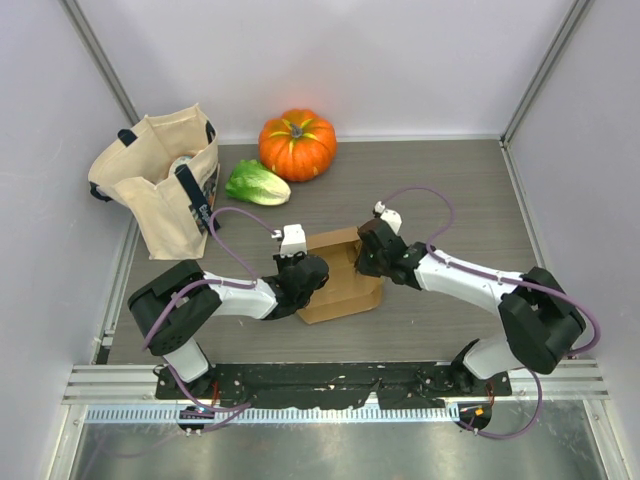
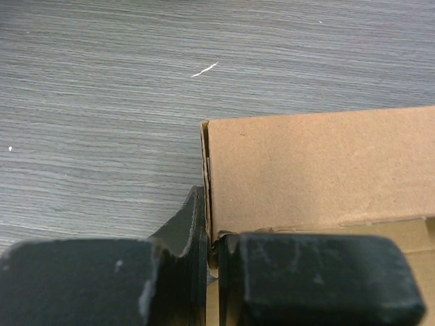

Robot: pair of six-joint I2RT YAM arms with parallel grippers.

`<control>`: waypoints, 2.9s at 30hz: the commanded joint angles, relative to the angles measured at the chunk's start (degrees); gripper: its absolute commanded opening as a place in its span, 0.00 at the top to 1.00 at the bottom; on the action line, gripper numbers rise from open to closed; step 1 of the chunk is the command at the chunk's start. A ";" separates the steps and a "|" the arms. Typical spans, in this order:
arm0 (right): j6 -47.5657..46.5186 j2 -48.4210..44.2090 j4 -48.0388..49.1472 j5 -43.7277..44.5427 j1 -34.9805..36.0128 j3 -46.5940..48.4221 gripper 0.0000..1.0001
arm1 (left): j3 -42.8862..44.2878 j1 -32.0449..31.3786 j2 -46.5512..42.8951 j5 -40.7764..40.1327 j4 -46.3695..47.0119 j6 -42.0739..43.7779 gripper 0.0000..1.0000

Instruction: Fold the paper box

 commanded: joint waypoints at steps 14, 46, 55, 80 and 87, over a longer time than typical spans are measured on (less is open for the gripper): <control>-18.65 -17.64 -5.10 2.01 -16.66 -2.77 0.51 | -1.15 -0.76 -0.10 0.95 -2.26 0.97 1.00; -48.53 -7.96 19.07 -5.52 -5.07 -9.18 0.58 | -0.71 -0.76 1.31 2.45 -0.07 2.99 1.00; -48.88 -7.44 22.31 -8.60 -4.89 -10.58 0.57 | -1.41 -0.76 0.34 2.18 -0.16 3.26 1.00; -49.06 7.23 56.15 12.47 4.42 -15.43 0.65 | -0.71 -0.76 0.69 2.80 0.37 3.61 1.00; -48.36 16.63 66.44 30.66 8.82 -14.20 0.89 | -0.27 -0.76 1.39 2.80 0.64 4.14 1.00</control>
